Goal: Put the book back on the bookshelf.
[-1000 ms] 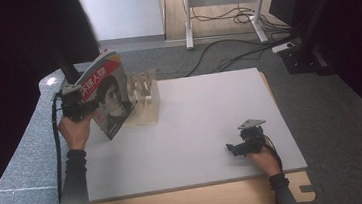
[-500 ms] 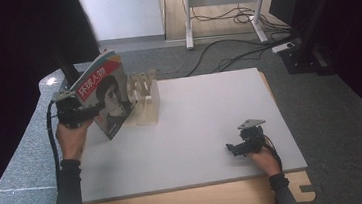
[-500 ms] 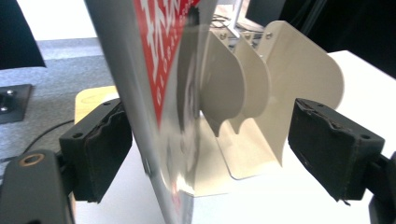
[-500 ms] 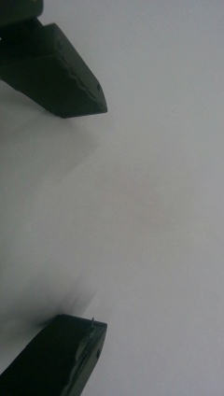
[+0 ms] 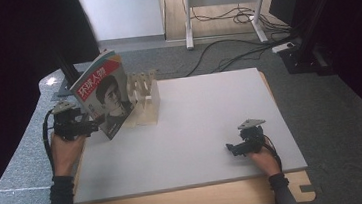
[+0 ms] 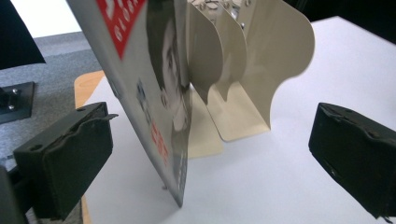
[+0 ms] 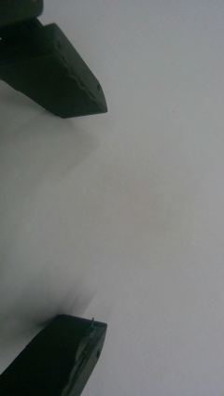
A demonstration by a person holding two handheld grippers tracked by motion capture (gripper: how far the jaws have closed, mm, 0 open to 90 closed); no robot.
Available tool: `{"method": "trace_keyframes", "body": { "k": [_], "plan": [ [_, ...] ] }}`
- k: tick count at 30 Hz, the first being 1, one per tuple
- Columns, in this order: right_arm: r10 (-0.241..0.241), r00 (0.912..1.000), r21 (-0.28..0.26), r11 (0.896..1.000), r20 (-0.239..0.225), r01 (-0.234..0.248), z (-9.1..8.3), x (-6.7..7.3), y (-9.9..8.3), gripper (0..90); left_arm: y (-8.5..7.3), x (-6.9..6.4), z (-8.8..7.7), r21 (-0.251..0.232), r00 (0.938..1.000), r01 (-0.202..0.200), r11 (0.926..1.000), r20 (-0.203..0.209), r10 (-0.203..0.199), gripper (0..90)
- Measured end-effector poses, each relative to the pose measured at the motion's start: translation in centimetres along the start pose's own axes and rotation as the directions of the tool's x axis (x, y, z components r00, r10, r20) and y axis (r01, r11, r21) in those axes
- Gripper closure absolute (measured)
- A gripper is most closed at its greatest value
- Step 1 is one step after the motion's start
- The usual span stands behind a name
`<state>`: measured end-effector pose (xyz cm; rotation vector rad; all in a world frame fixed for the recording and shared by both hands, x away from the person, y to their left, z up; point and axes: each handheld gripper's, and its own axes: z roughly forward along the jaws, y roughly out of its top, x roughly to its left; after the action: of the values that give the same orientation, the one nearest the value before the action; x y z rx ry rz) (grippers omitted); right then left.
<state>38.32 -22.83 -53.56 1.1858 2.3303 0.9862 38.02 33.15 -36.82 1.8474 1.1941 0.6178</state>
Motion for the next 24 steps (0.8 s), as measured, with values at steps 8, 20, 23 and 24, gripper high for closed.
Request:
{"method": "trace_keyframes", "body": {
  "k": [8,20,23,24],
  "plan": [
    [0.0,1.0,0.0,1.0,0.0,0.0,0.0,0.0,0.0,0.0,-0.8,-1.9,-1.3,0.004,0.999,-0.031,0.9995,0.032,0.031,0.0],
    [-0.001,1.0,-0.001,1.0,0.001,0.001,0.0,0.0,0.0,0.0,-1.1,-4.9,-0.2,0.003,0.99,-0.08,0.9968,0.117,0.079,0.0],
    [0.001,1.0,0.0,1.0,0.001,-0.001,0.0,0.0,0.0,0.0,-0.9,-5.8,0.5,0.0,0.9853,-0.093,0.9957,0.144,0.092,0.0],
    [0.001,1.0,0.001,1.0,0.001,-0.001,0.0,0.0,0.0,0.0,-0.9,-6.1,0.7,-0.002,0.9831,-0.1,0.995,0.154,0.099,0.0]
  ]
}}
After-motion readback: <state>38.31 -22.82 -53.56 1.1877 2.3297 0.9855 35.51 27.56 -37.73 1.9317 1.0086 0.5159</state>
